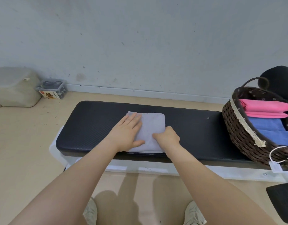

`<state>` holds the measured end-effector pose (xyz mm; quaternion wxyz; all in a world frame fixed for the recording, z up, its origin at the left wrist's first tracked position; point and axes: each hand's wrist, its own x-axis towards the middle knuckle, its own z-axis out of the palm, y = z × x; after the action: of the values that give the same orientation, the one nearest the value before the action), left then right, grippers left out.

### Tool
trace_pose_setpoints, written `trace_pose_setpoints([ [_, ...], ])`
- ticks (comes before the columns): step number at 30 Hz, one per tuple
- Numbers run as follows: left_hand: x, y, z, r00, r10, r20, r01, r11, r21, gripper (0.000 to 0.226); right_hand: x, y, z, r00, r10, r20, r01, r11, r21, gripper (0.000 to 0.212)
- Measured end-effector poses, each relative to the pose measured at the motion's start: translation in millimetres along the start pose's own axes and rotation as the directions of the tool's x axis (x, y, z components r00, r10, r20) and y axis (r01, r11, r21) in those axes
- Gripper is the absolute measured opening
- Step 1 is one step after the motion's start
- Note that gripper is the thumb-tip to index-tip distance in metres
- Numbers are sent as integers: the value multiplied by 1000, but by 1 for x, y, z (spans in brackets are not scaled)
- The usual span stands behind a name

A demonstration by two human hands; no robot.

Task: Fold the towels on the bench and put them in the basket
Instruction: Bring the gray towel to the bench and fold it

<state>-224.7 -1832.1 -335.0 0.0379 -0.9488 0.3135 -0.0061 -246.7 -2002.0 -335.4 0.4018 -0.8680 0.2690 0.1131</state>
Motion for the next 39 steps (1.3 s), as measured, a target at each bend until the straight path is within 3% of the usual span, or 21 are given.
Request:
trace_pose_setpoints([
  [2,5,1,-5,987,-39,153,48,997,-55,85,1,1,-10,997,-66,33,65,998,13,38],
  [6,21,29,-3,972,-77,220,145,939,-311,94,14,5,-40,986,-168,8,168,986,-15,34],
  [13,38,40,2,953,-140,268,193,964,-183,105,22,12,-63,975,-100,198,105,994,-15,45],
  [16,36,39,6,960,-147,240,204,951,-233,110,13,-4,-59,955,-159,251,151,987,54,41],
  [19,29,38,8,977,-157,142,201,903,-379,114,-4,-22,-44,908,-364,208,409,880,-243,28],
  [23,15,36,20,960,-263,-91,186,849,-495,88,-37,-27,-16,829,-521,202,550,696,-462,39],
  [26,7,38,28,911,-402,-89,327,839,-435,79,-55,-26,-2,796,-569,205,577,612,-541,48],
  [28,3,39,25,911,-398,-103,304,821,-483,61,-59,-26,6,798,-548,252,586,607,-537,52],
  [30,-2,34,18,939,-326,-105,199,768,-609,45,-60,-28,9,804,-509,309,590,613,-525,52],
  [32,-10,20,11,981,-192,11,133,640,-757,58,-60,-29,8,809,-474,347,586,610,-534,52],
  [34,-17,4,6,987,-116,112,156,510,-846,72,-62,-29,4,811,-459,363,584,591,-557,52],
  [37,-20,-11,-4,929,-352,120,250,353,-902,66,-64,-28,4,773,-478,417,629,490,-603,43],
  [38,-18,-13,-9,903,-419,93,257,353,-900,62,-62,-28,5,770,-482,418,634,498,-592,40],
  [39,-15,-14,-13,902,-428,47,244,419,-875,56,-60,-28,5,775,-480,411,630,526,-572,40],
])
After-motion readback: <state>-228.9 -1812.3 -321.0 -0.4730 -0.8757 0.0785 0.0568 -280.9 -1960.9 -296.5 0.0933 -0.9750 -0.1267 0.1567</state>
